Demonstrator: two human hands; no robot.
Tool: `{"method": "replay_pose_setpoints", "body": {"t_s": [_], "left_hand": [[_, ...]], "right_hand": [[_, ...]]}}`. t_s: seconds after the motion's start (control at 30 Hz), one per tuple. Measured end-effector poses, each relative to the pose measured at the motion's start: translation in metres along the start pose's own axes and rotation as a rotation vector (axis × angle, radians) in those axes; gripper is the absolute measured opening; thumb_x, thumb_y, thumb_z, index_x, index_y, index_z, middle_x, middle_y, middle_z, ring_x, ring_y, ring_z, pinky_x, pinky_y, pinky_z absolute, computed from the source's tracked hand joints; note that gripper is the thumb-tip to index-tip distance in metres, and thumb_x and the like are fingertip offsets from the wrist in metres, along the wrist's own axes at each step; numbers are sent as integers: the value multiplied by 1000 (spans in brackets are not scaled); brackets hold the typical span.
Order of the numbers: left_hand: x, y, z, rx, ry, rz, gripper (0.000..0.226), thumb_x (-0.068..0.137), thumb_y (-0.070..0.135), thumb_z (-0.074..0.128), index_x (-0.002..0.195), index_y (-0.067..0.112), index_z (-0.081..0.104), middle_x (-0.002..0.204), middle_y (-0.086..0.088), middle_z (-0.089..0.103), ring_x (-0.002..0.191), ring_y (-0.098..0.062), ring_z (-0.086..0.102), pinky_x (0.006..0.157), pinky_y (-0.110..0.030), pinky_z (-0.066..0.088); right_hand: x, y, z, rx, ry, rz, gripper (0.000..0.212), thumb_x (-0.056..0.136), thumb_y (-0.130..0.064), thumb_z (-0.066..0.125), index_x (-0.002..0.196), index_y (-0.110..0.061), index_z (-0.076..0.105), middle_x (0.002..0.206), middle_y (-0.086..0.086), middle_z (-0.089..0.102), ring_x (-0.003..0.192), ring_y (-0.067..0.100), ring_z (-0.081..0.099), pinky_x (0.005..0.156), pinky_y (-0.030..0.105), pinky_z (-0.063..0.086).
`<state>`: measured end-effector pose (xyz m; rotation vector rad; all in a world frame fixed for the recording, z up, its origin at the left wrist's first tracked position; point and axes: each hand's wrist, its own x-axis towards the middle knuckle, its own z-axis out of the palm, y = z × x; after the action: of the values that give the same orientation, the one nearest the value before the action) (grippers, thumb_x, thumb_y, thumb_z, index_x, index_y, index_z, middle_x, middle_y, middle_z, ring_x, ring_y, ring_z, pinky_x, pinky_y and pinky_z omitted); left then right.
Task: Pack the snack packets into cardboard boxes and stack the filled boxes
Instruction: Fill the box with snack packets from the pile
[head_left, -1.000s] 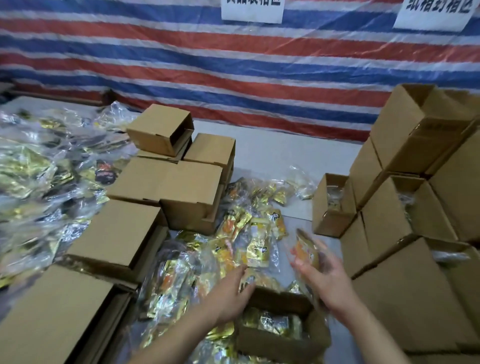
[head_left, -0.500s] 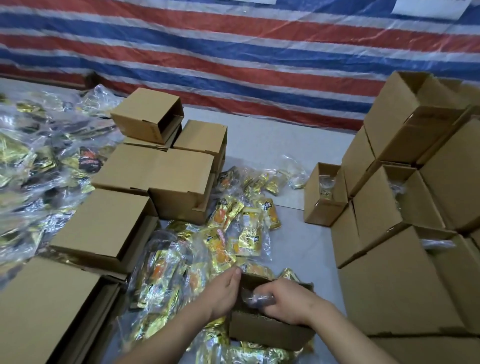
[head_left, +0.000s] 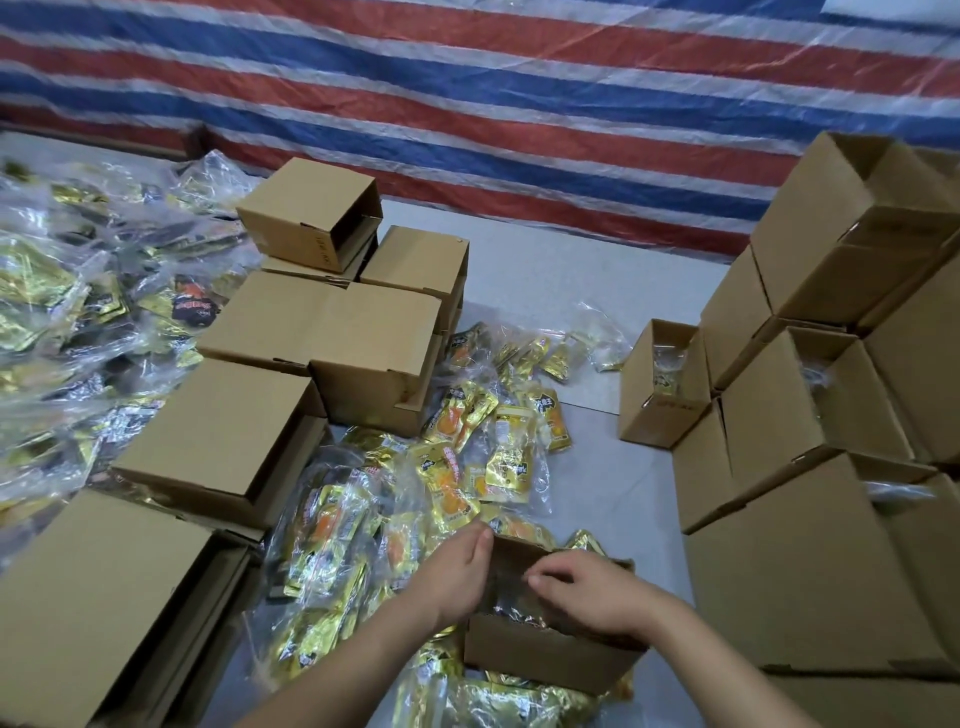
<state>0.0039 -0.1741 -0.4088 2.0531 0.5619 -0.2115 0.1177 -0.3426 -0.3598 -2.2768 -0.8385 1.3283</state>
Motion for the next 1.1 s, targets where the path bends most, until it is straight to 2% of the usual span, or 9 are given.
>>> {"method": "replay_pose_setpoints", "body": {"t_s": [0.1, 0.2, 0.3, 0.43, 0.5, 0.77, 0.97, 1.03, 1.1], "left_hand": [[0, -1, 2, 21, 34, 16, 48, 108, 40, 24, 134, 10, 52, 134, -9, 58, 123, -21, 52, 78, -13, 26], [-2, -1, 2, 38, 19, 28, 39, 108, 39, 25, 121, 19, 56, 118, -4, 63, 109, -17, 58, 82, -21, 36], [-6, -2, 2, 58, 17, 37, 30, 108, 39, 26, 105, 27, 53, 102, 4, 62, 89, 2, 54, 75, -12, 39], [-9, -1, 0, 65, 32, 65, 31, 108, 38, 25, 101, 28, 53, 98, 9, 59, 89, 7, 51, 71, -5, 33], [-10, 2, 0, 68, 33, 67, 32, 108, 39, 24, 103, 28, 54, 100, 10, 60, 90, 7, 51, 74, -12, 37], [-10, 3, 3, 66, 39, 51, 32, 108, 38, 25, 101, 28, 54, 96, 8, 62, 90, -5, 58, 84, -29, 48], [-9, 5, 1, 87, 11, 35, 33, 108, 40, 24, 107, 29, 56, 100, 9, 66, 93, -3, 61, 89, -29, 50], [-9, 6, 0, 82, 11, 32, 32, 108, 39, 24, 108, 28, 55, 102, 6, 66, 94, -7, 61, 87, -28, 49], [-8, 8, -1, 76, 14, 27, 33, 108, 38, 25, 112, 27, 56, 107, 4, 65, 98, -9, 59, 85, -26, 45]], "right_hand": [[9, -16, 4, -93, -170, 89, 40, 104, -46, 36, 93, -21, 65, 95, -4, 66, 84, 13, 57, 88, 36, 47], [26, -19, 29, -94, -324, 217, 50, 103, -43, 28, 129, -16, 61, 138, 7, 57, 114, 18, 56, 96, 30, 39], [29, -18, 42, -37, -364, 219, 54, 103, -47, 26, 141, -20, 51, 148, 5, 48, 126, 17, 49, 105, 30, 35], [19, -13, 23, 32, -156, 130, 35, 100, -46, 36, 86, -29, 62, 97, -2, 63, 85, 17, 55, 70, 28, 41], [14, -5, 11, 88, -99, 148, 33, 100, -40, 38, 90, -21, 62, 83, 2, 61, 69, 18, 54, 64, 30, 42], [9, -9, 22, -125, -167, 171, 38, 105, -33, 28, 93, -19, 61, 127, 15, 63, 92, 17, 57, 80, 27, 43], [-21, -7, -6, 113, 150, -9, 28, 98, -36, 54, 91, -16, 71, 82, -2, 71, 70, 5, 62, 76, 32, 53], [-25, -5, -19, 116, 333, -86, 13, 97, -33, 59, 99, -27, 71, 98, -9, 70, 86, -3, 62, 86, 25, 51], [-24, -2, -30, -102, 402, -94, 37, 95, -37, 60, 130, -27, 59, 130, -8, 59, 119, 4, 55, 104, 25, 43]]}}
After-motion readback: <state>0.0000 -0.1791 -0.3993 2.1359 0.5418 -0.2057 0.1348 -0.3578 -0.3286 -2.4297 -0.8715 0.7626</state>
